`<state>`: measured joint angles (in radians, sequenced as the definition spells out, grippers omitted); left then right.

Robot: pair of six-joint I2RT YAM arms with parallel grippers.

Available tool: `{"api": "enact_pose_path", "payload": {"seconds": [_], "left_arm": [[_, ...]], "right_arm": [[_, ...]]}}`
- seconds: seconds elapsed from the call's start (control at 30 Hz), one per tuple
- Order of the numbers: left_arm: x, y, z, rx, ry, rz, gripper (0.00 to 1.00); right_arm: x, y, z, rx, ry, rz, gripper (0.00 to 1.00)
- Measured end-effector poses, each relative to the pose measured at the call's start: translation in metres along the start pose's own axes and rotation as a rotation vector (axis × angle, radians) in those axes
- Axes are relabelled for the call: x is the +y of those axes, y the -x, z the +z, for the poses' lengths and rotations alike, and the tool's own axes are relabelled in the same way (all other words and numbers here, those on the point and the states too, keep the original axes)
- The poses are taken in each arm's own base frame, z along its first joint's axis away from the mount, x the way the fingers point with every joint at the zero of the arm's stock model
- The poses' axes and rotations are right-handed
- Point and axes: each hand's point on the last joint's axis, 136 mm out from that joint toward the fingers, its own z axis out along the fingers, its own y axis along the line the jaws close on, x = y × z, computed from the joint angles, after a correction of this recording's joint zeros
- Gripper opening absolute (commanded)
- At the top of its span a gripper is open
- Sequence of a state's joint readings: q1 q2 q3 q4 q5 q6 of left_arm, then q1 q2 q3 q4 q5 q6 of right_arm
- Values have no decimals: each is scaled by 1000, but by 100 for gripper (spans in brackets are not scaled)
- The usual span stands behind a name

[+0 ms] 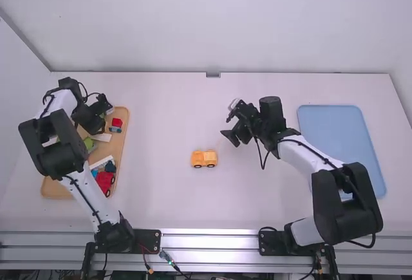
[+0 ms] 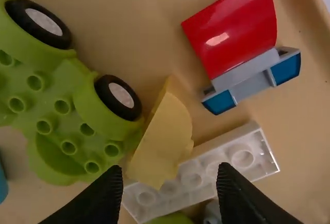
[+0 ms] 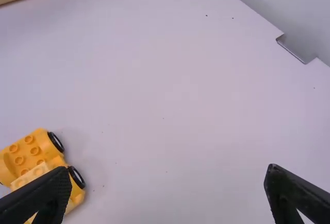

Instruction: Assemble lego blocks to make yellow taxi

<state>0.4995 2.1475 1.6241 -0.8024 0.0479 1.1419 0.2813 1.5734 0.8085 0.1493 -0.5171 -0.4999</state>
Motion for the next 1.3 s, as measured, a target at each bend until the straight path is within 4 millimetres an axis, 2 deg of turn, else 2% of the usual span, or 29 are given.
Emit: {"api": "enact_pose_path", "payload": {"seconds": [0.37, 0.63, 0.9, 1.1, 1.3], "left_arm": [[7, 3, 6, -21, 38, 6, 49], [2, 1, 13, -17, 29, 12, 45], [0, 0, 13, -14, 22, 11, 36], [-6, -3, 13, -4, 0, 10, 36], [-6, -3, 14, -2, -2, -2, 40]], "right_arm": [[0, 0, 0, 0, 0, 23, 99], [0, 0, 0, 2, 1, 24, 99], [0, 0, 0, 2, 0, 26, 99], [0, 0, 0, 2, 1, 28, 99], [0, -1, 0, 2, 1, 30, 99]]}}
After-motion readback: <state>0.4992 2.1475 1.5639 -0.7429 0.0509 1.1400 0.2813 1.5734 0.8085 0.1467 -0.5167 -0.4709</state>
